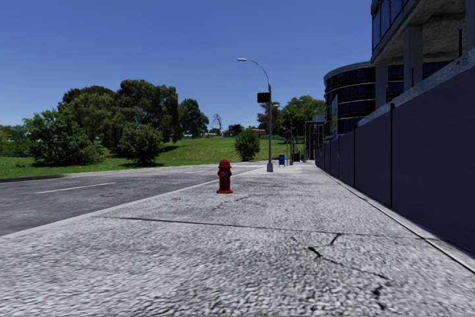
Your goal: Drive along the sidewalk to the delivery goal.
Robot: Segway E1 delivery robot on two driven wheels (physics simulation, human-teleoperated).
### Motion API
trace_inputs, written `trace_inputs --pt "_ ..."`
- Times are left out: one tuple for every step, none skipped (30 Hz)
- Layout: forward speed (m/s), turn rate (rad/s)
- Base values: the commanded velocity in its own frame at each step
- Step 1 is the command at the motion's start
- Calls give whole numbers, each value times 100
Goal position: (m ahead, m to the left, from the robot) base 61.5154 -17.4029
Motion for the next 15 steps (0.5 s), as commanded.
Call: trace_inputs --pt "195 0" --pt "193 0" --pt "193 0" --pt "193 0" --pt "193 0" --pt "193 0" --pt "193 0" --pt "193 0" --pt "193 0" --pt "193 0" --pt "193 0" --pt "200 0" --pt "200 0" --pt "200 0" --pt "200 0"
